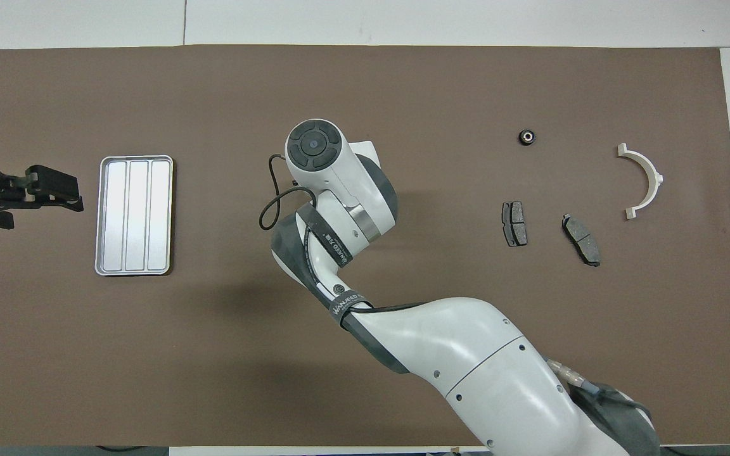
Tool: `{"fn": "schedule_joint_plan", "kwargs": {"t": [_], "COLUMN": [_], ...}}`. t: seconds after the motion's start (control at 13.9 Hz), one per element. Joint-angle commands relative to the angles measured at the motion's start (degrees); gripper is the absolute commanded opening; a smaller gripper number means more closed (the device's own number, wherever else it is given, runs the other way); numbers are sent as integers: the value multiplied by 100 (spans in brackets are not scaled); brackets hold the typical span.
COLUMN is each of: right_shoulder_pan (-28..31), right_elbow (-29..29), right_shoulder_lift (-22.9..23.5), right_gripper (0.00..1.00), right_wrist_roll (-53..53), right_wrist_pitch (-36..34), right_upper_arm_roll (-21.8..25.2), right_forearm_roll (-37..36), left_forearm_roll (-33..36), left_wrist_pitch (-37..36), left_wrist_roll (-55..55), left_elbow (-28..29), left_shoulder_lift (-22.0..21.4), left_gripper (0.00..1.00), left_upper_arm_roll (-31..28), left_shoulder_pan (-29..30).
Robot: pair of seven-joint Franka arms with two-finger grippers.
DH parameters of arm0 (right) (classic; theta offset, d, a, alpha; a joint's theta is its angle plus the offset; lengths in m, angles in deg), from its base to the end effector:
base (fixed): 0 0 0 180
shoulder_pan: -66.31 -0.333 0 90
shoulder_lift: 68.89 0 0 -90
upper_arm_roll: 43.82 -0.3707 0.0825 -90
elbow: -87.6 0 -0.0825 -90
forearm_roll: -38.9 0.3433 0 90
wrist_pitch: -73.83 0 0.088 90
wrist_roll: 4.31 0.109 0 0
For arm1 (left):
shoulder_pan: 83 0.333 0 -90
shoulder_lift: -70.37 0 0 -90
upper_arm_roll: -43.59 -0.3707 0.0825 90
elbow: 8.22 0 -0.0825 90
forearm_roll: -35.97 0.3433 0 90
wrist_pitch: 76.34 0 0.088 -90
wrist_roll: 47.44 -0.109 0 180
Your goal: Place bearing gear from tray to pile
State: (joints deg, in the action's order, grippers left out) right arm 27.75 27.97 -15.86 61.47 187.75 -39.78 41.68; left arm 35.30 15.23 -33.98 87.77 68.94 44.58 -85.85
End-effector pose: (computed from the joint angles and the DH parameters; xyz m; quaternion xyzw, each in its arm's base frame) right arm 0.6322 0.4650 0.3277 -0.9642 0.2648 -0.0120 0.0055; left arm 0.5030 -0.0351 0.6472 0.9961 0.0841 -0.0266 0.0016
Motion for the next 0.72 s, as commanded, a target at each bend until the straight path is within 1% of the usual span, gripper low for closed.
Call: {"fn": "schedule_joint_plan", "kwargs": {"t": [0.0,0.14,0.22,0.29,0.36,0.43,0.65], "right_shoulder_pan": [-21,-21,-12,-12,-12,-12,23], "right_elbow": [39,39,39,39,48,48,48], "right_shoulder_lift": [94,94,94,94,94,94,67], "right_gripper": [65,39,30,19,5,0,0], "right_wrist_roll": [137,128,128,119,111,93,-3], "right_wrist_pitch": [131,87,95,104,96,61,-80], "right_upper_arm_roll": [-35,-52,-52,-52,-61,-52,-35], "right_forearm_roll": [-85,-85,-85,-85,-85,-85,-76], "left_forearm_roll": [5,5,5,5,5,5,5], "left_wrist_pitch": [-7,-16,45,46,46,54,37], "left_wrist_roll": [-19,-10,-10,-10,-10,-10,-10], "left_elbow": [69,69,51,51,51,51,60], "left_shoulder_lift": [-130,-139,-130,-130,-130,-130,-139], "left_gripper": [100,100,100,100,100,100,100], "left_upper_arm_roll": [-81,-81,-63,-63,-63,-72,-63], "left_shoulder_pan": [-23,-32,-40,-40,-40,-32,-32]}}
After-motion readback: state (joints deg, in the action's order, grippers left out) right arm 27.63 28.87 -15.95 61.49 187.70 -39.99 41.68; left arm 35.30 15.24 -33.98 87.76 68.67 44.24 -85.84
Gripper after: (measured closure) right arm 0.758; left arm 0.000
